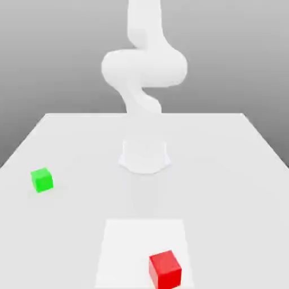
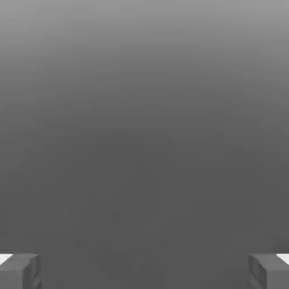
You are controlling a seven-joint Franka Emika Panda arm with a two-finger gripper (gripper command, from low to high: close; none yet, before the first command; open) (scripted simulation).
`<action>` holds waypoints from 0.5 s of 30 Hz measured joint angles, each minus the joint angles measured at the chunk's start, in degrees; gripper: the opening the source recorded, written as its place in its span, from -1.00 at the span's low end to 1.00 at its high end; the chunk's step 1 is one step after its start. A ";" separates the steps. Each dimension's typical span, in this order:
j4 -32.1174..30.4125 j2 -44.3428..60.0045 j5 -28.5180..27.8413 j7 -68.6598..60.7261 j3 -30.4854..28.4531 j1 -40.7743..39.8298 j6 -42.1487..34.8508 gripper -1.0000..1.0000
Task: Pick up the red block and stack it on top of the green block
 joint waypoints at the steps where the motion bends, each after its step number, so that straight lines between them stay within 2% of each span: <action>1: -0.35 2.26 0.15 -0.72 -0.18 0.38 0.84 0.00; 15: -4.94 31.53 1.87 -9.86 -1.44 4.28 11.68 0.00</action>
